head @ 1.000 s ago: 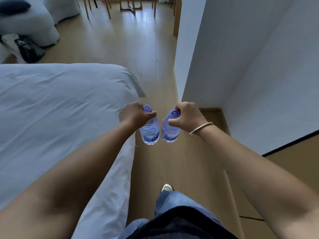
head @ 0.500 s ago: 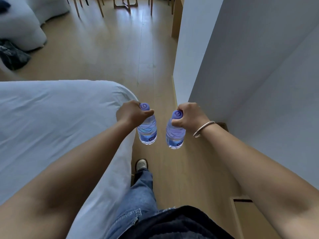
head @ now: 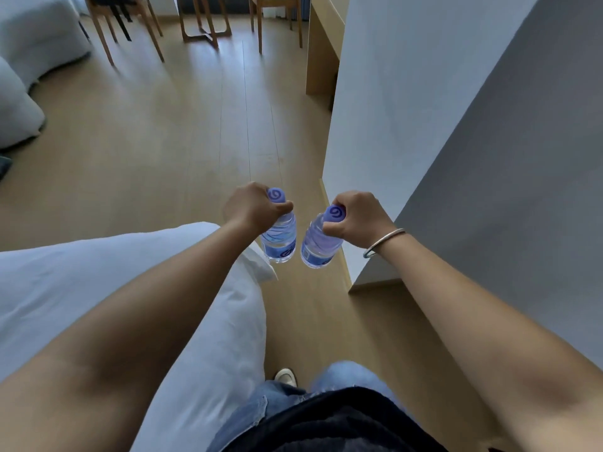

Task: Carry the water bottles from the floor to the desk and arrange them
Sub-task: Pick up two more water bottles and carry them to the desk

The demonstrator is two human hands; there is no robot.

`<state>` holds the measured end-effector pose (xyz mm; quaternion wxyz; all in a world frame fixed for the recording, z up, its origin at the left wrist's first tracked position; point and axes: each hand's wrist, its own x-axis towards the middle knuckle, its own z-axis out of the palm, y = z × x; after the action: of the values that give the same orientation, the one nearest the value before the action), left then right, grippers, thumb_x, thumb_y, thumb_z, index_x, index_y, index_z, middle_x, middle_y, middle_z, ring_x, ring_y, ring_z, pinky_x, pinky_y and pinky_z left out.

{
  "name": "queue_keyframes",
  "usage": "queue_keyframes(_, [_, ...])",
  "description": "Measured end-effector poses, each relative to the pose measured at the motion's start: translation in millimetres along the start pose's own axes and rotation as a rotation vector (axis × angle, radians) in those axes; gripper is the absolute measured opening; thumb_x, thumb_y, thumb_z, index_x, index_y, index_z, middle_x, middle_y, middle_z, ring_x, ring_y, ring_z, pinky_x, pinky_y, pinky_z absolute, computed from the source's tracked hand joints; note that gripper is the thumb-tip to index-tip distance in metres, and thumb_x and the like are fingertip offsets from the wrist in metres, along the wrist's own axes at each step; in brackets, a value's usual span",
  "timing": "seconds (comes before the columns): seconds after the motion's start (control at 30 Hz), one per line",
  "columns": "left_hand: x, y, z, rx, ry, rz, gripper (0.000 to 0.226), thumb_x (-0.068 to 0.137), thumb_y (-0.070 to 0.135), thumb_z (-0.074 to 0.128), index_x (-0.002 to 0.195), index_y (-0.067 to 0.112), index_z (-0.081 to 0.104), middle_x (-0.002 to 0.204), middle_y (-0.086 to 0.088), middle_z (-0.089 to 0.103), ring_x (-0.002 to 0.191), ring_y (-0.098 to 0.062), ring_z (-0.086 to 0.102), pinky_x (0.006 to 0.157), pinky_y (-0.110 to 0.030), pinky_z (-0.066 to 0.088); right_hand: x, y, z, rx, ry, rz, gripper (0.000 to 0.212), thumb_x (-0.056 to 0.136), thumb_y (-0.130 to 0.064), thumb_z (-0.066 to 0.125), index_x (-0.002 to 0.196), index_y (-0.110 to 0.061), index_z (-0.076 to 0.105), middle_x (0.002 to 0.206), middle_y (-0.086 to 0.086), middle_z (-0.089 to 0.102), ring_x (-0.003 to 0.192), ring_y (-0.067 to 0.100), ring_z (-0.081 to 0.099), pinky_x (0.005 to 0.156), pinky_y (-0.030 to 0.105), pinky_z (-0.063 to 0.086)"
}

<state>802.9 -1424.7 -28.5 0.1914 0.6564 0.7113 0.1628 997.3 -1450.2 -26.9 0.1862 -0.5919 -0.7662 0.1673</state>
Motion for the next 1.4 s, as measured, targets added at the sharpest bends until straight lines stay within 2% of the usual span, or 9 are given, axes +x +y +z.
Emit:
queue_keyframes(0.07, [26.8, -5.7, -2.8, -0.014, -0.007, -0.019, 0.044, 0.076, 0.049, 0.063, 0.052, 0.015, 0.047, 0.052, 0.001, 0.046, 0.054, -0.019, 0.045, 0.044, -0.024, 0.026, 30.4, -0.7, 0.8, 0.015, 0.004, 0.009, 0.026, 0.071, -0.021, 0.069, 0.075, 0.003, 0.062, 0.073, 0.019, 0.061, 0.065, 0.026, 0.049, 0.056, 0.024, 0.035])
queue_keyframes(0.2, [80.4, -14.2, -0.7, -0.062, -0.022, -0.055, 0.039, 0.076, 0.047, 0.064, 0.066, 0.009, 0.065, 0.063, -0.007, 0.060, 0.061, -0.022, 0.052, 0.050, -0.027, 0.032, 90.6, 8.1, 5.5, 0.048, 0.017, 0.035, 0.027, 0.067, -0.020, 0.069, 0.069, 0.005, 0.059, 0.067, 0.021, 0.056, 0.062, 0.025, 0.044, 0.057, 0.028, 0.034])
queue_keyframes(0.37, [166.7, -14.2, 7.2, -0.089, -0.022, -0.067, 0.036, 0.076, 0.045, 0.065, 0.071, 0.010, 0.068, 0.067, -0.007, 0.063, 0.066, -0.023, 0.056, 0.056, -0.028, 0.037, 172.6, 34.3, 12.4, 0.076, 0.011, 0.038, 0.025, 0.066, -0.020, 0.069, 0.064, 0.001, 0.055, 0.061, 0.013, 0.048, 0.059, 0.022, 0.038, 0.055, 0.026, 0.031])
queue_keyframes(0.57, [300.3, 2.5, 13.2, -0.064, 0.023, -0.119, 0.036, 0.073, 0.044, 0.065, 0.058, 0.015, 0.050, 0.053, -0.001, 0.043, 0.052, -0.019, 0.039, 0.048, -0.026, 0.026, 303.5, 77.6, 9.0, 0.062, -0.006, 0.008, 0.032, 0.066, -0.022, 0.068, 0.070, 0.008, 0.058, 0.069, 0.025, 0.059, 0.060, 0.022, 0.040, 0.058, 0.039, 0.044])
queue_keyframes(0.73, [397.1, 28.3, 5.9, -0.077, 0.040, -0.130, 0.046, 0.073, 0.043, 0.065, 0.052, 0.018, 0.032, 0.051, 0.002, 0.034, 0.049, -0.017, 0.031, 0.049, -0.027, 0.024, 407.8, 102.2, -10.7, -0.054, -0.037, -0.071, 0.032, 0.070, -0.025, 0.067, 0.072, 0.005, 0.058, 0.070, 0.018, 0.055, 0.063, 0.024, 0.043, 0.059, 0.035, 0.041])
queue_keyframes(0.93, [486.1, 46.6, -0.7, -0.087, 0.079, -0.120, 0.048, 0.072, 0.044, 0.065, 0.051, 0.018, 0.031, 0.049, 0.002, 0.033, 0.048, -0.018, 0.031, 0.048, -0.027, 0.023, 498.9, 122.8, -25.4, -0.080, -0.010, -0.109, 0.034, 0.073, -0.026, 0.066, 0.081, 0.006, 0.061, 0.079, 0.020, 0.060, 0.070, 0.033, 0.053, 0.067, 0.041, 0.048])
queue_keyframes(1.17, [583.1, 42.9, 1.6, -0.152, 0.047, -0.122, 0.041, 0.072, 0.042, 0.066, 0.054, 0.018, 0.038, 0.052, 0.002, 0.038, 0.052, -0.018, 0.035, 0.052, -0.028, 0.028, 581.2, 141.1, -21.5, 0.068, 0.046, -0.007, 0.027, 0.070, -0.023, 0.069, 0.067, 0.001, 0.056, 0.066, 0.018, 0.055, 0.061, 0.024, 0.045, 0.057, 0.035, 0.041])
queue_keyframes(1.27, [636.0, 37.3, 2.6, -0.205, 0.021, -0.111, 0.038, 0.072, 0.040, 0.068, 0.056, 0.018, 0.042, 0.055, 0.001, 0.041, 0.053, -0.018, 0.037, 0.054, -0.030, 0.031, 624.7, 147.9, -14.8, 0.068, 0.030, 0.042, 0.031, 0.068, -0.023, 0.068, 0.070, 0.006, 0.059, 0.069, 0.023, 0.059, 0.061, 0.028, 0.046, 0.059, 0.039, 0.046])
queue_keyframes(1.4, [712.4, 31.7, -11.0, -0.173, -0.007, -0.056, 0.044, 0.073, 0.039, 0.068, 0.053, 0.019, 0.034, 0.051, 0.003, 0.035, 0.049, -0.016, 0.032, 0.050, -0.026, 0.025, 691.6, 153.4, -11.9, 0.051, 0.035, 0.083, 0.032, 0.068, -0.025, 0.068, 0.071, 0.006, 0.060, 0.070, 0.023, 0.060, 0.067, 0.036, 0.054, 0.060, 0.041, 0.047])
